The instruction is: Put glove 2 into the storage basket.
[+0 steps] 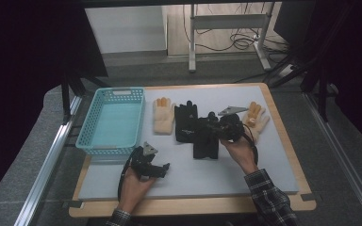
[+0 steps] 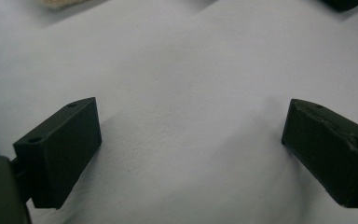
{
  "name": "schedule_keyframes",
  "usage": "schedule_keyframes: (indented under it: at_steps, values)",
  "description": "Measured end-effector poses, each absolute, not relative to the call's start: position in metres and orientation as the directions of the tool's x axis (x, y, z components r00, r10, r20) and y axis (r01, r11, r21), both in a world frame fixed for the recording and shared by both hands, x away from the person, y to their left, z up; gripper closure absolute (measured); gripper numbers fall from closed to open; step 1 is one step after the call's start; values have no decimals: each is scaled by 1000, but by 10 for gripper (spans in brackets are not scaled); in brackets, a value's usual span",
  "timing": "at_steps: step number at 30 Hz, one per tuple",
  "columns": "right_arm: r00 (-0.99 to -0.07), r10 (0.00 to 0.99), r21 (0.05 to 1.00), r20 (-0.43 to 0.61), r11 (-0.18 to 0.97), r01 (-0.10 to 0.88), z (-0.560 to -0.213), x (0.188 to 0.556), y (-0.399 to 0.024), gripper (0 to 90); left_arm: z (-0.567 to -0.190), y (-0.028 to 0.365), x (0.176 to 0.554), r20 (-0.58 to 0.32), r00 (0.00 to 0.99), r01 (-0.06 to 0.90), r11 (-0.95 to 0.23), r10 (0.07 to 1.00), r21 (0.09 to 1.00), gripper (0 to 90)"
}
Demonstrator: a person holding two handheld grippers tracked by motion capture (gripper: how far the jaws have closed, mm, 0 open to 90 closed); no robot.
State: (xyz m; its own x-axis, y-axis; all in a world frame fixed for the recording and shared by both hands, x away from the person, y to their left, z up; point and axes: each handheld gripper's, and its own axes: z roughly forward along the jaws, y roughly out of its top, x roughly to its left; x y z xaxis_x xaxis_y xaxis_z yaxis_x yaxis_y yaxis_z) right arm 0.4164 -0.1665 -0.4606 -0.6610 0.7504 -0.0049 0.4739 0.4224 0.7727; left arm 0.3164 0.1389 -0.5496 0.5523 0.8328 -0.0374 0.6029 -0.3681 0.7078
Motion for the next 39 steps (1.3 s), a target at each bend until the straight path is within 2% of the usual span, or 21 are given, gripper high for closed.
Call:
schedule_keyframes:
  at_steps: [2, 7, 8, 9, 10, 12, 15, 16, 17, 18, 19, 20, 21, 22, 23, 31, 39]
  values:
    - [-656, 755, 769, -3, 421, 480, -464, 418, -170, 635, -550, 139, 316, -37, 552, 603, -368, 833, 708, 51]
    - [-660, 751, 747, -18, 449, 490, -486, 428, -176, 563, -550, 139, 316, -37, 552, 603, -368, 833, 707, 50]
    - [-668, 744, 744, -16, 455, 489, -495, 433, -173, 470, -550, 139, 316, -38, 552, 603, -368, 833, 708, 50]
    - [-668, 744, 744, -16, 455, 489, -495, 433, -173, 470, -550, 139, 316, -37, 552, 603, -368, 833, 707, 50]
    - [-674, 739, 736, -8, 460, 496, -504, 439, -167, 376, -550, 139, 316, -37, 552, 603, -368, 833, 708, 50]
    - [-677, 736, 723, -5, 470, 506, -510, 444, -163, 327, -550, 139, 316, -37, 552, 603, -368, 833, 708, 50]
    - [-675, 738, 703, -15, 487, 517, -518, 449, -158, 322, -550, 139, 316, -37, 552, 603, -368, 833, 708, 50]
    - [-675, 738, 693, -9, 491, 528, -524, 450, -155, 424, -549, 139, 316, -34, 555, 602, -373, 831, 706, 50]
    - [-677, 735, 695, 19, 477, 538, -524, 451, -157, 482, -549, 139, 316, -33, 555, 602, -374, 831, 705, 50]
    - [-677, 735, 695, 19, 477, 538, -524, 451, -157, 482, -549, 139, 316, -33, 555, 602, -374, 831, 705, 50]
    - [-672, 740, 689, 35, 469, 553, -522, 451, -158, 619, -549, 139, 316, -34, 555, 603, -374, 831, 705, 50]
    - [-678, 733, 689, 60, 461, 559, -522, 451, -160, 704, -549, 139, 316, -34, 555, 603, -374, 831, 705, 50]
    - [-678, 733, 689, 60, 461, 559, -522, 451, -160, 704, -549, 139, 316, -34, 555, 603, -374, 831, 705, 50]
    - [-685, 723, 686, 90, 454, 569, -522, 452, -161, 784, -549, 139, 316, -33, 555, 602, -374, 831, 705, 50]
    - [-684, 722, 687, 104, 445, 575, -522, 451, -161, 817, -549, 139, 316, -33, 555, 602, -374, 832, 705, 51]
    - [-676, 730, 704, 95, 431, 565, -508, 441, -165, 833, -549, 139, 317, -36, 555, 605, -373, 831, 704, 50]
    - [-687, 717, 751, 114, 391, 532, -472, 399, -175, 832, -549, 139, 317, -35, 555, 604, -374, 831, 704, 51]
